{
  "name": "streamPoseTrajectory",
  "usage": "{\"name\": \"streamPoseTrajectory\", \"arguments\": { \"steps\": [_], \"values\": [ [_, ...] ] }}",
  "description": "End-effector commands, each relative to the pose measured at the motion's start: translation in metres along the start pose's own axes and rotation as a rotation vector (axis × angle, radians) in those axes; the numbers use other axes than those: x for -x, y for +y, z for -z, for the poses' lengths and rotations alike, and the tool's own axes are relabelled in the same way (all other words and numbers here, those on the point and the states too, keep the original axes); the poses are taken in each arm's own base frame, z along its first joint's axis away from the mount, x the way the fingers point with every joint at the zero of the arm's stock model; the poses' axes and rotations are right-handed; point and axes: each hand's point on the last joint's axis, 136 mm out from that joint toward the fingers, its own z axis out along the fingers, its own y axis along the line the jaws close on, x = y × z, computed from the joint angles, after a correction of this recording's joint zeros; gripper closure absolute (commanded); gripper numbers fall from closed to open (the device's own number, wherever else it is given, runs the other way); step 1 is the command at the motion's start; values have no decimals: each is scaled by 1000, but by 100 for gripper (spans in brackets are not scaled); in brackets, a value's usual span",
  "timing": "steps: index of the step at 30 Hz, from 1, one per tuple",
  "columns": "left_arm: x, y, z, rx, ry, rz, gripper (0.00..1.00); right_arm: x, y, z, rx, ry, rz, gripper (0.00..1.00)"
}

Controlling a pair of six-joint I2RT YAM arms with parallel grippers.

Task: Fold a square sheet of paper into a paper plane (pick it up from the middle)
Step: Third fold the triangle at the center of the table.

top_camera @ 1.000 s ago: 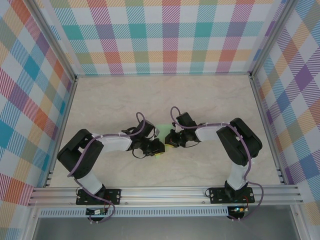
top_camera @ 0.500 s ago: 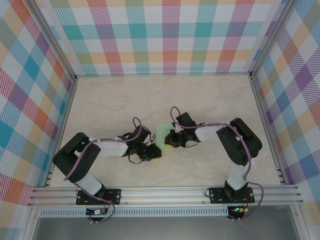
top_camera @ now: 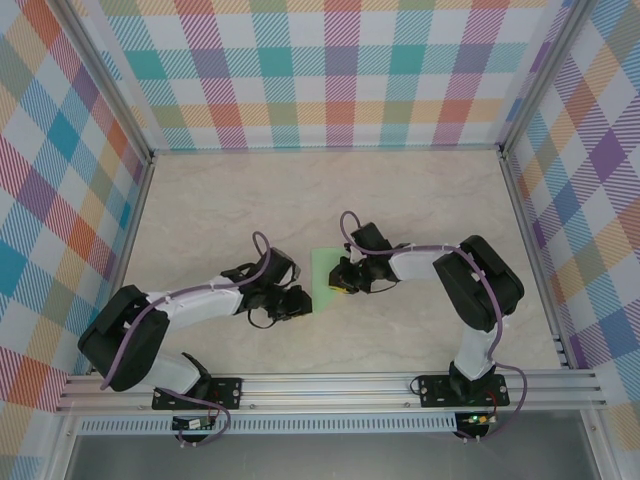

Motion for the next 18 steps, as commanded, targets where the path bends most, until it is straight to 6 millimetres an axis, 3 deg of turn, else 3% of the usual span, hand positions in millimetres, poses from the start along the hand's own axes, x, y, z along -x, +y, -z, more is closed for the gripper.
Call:
{"name": "streamPoseTrajectory", "arguments": {
  "steps": [1, 5, 10, 18],
  "values": [
    [26, -10, 4, 39, -70, -27, 80, 12, 16, 8, 6, -35, 13, 82],
    [41, -18, -9, 51, -68, -34, 81, 23, 26, 29, -4, -104, 25, 77],
    [51, -6, -20, 147, -56, -58, 82, 33, 1, 55, -62, -193, -40, 69],
    [65, -2, -28, 188, -39, -72, 83, 29, -15, 47, -70, -147, -113, 64]
  ]
}}
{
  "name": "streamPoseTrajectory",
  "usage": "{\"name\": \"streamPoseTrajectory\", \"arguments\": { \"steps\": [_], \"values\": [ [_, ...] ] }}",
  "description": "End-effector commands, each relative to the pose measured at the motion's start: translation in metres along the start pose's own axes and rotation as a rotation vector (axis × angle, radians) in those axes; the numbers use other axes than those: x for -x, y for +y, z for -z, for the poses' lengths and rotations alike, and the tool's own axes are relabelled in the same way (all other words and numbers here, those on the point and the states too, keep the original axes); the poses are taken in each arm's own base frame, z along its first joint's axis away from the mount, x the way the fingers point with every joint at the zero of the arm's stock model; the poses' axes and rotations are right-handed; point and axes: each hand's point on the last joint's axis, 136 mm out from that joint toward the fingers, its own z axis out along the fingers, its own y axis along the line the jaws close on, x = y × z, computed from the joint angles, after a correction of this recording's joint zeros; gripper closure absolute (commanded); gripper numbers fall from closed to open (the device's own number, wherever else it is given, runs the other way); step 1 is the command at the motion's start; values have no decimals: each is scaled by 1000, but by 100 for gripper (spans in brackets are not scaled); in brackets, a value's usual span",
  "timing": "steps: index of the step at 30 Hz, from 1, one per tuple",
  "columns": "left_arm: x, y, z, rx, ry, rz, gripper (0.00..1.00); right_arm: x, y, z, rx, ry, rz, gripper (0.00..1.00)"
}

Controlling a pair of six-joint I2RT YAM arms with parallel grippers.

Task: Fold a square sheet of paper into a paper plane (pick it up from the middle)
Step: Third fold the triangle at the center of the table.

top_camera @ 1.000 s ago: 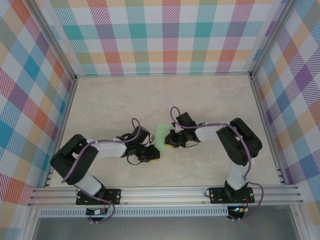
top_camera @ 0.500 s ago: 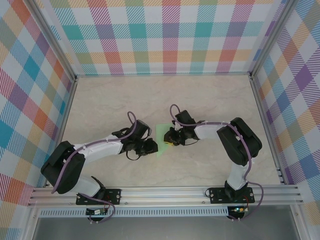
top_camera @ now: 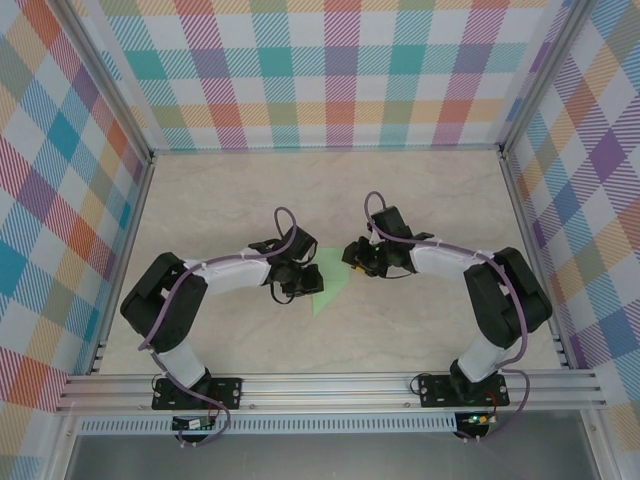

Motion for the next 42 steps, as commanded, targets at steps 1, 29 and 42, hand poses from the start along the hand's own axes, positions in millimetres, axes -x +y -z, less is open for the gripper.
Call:
{"name": "streamPoseTrajectory", "arguments": {
  "steps": [1, 29, 42],
  "values": [
    [6, 8, -2, 44, -1, -17, 83, -14, -16, -10, -41, 56, -51, 64],
    [-15, 46, -27, 133, 63, 2, 85, -23, -9, -27, 45, 128, -103, 63],
    [-11, 37, -21, 104, 49, -15, 84, -12, 9, -21, 87, 96, -19, 61]
  ]
}}
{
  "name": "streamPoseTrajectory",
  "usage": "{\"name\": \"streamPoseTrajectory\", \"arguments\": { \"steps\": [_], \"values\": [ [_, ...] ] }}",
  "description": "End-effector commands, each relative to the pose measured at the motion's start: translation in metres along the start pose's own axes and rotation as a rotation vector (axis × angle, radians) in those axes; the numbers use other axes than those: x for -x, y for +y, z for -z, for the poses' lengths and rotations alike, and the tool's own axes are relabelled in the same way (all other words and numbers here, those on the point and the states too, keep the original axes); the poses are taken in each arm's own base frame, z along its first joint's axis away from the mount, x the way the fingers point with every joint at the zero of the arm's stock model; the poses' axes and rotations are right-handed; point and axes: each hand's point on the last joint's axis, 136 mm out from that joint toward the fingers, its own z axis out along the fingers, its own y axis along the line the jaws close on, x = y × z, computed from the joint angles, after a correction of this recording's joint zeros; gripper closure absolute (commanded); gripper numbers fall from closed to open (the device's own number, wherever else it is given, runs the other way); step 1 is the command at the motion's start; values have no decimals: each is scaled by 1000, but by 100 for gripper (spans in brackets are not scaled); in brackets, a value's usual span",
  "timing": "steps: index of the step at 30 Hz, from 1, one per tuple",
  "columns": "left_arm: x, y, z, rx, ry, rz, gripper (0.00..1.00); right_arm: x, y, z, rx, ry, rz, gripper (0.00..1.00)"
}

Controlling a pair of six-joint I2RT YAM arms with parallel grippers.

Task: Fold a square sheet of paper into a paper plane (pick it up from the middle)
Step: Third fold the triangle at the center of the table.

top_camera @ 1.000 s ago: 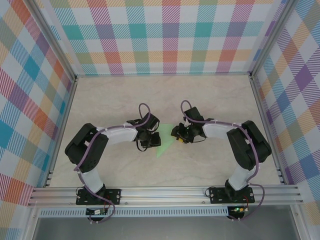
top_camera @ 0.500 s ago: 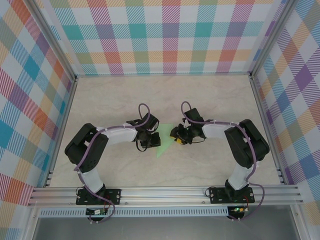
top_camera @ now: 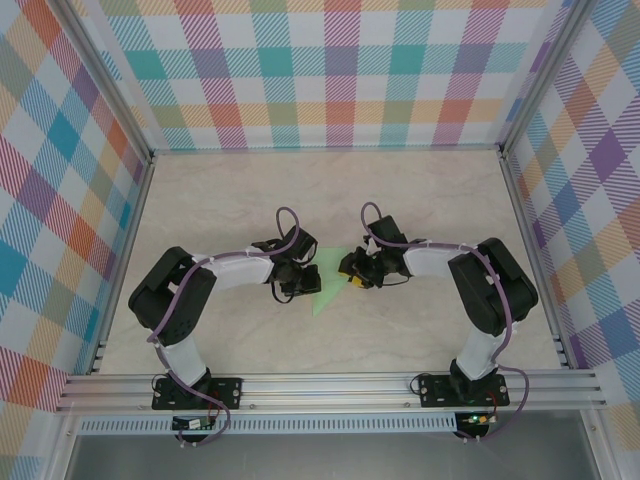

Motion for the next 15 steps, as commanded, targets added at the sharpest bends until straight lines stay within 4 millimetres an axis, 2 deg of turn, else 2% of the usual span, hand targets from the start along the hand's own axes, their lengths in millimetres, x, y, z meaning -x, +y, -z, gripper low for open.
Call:
{"name": "streamPoseTrajectory", "arguments": {
  "steps": [1, 11, 15],
  "values": [
    [-13, 21, -7, 65, 40, -3, 84, 9, 27, 6, 66, -23, 88, 60],
    [-11, 19, -3, 59, 33, -5, 84, 19, 34, -4, 67, 9, 106, 53],
    [-11, 19, -1, 62, 28, -7, 84, 23, 39, -9, 80, 33, 112, 54]
  ]
}}
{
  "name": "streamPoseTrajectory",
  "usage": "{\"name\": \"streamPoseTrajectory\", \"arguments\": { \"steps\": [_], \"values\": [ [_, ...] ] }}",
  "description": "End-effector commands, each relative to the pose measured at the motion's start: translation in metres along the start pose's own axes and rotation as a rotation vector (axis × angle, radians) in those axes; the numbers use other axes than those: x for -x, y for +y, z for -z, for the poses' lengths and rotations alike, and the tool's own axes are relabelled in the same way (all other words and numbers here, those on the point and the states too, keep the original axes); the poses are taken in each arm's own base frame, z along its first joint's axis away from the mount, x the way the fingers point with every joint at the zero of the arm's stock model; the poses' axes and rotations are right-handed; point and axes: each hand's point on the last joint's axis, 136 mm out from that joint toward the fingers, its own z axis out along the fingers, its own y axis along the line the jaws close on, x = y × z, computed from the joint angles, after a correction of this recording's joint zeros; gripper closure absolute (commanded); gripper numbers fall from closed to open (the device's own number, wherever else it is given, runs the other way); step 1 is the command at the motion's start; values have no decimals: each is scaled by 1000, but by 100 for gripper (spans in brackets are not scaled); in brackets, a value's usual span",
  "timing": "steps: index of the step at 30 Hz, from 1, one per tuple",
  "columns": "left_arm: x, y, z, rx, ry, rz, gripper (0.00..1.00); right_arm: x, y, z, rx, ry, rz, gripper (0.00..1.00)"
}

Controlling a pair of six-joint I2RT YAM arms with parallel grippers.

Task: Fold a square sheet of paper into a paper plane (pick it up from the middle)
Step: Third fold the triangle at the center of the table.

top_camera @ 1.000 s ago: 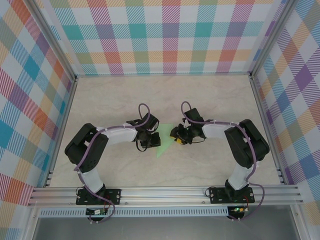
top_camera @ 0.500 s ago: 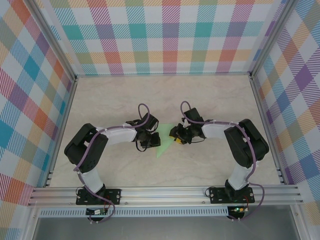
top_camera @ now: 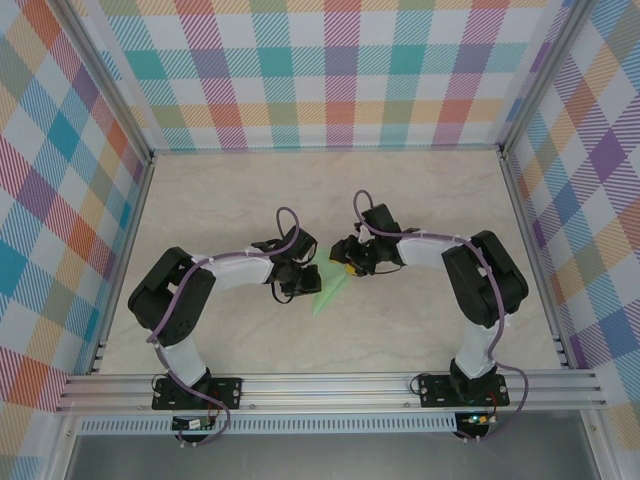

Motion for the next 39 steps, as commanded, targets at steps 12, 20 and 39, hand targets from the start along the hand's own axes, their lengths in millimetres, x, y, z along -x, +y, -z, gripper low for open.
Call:
{"name": "streamPoseTrajectory", "arguments": {
  "steps": [12, 20, 39],
  "values": [
    [-10, 19, -2, 64, 28, -5, 84, 1, 2, -7, -12, 80, 46, 56],
    [-8, 15, 4, 51, 13, -11, 84, 1, 3, -6, -21, 84, 53, 66],
    [-22, -18, 59, 32, -206, -85, 53, -6, 12, -2, 11, 133, 78, 75]
  ]
}}
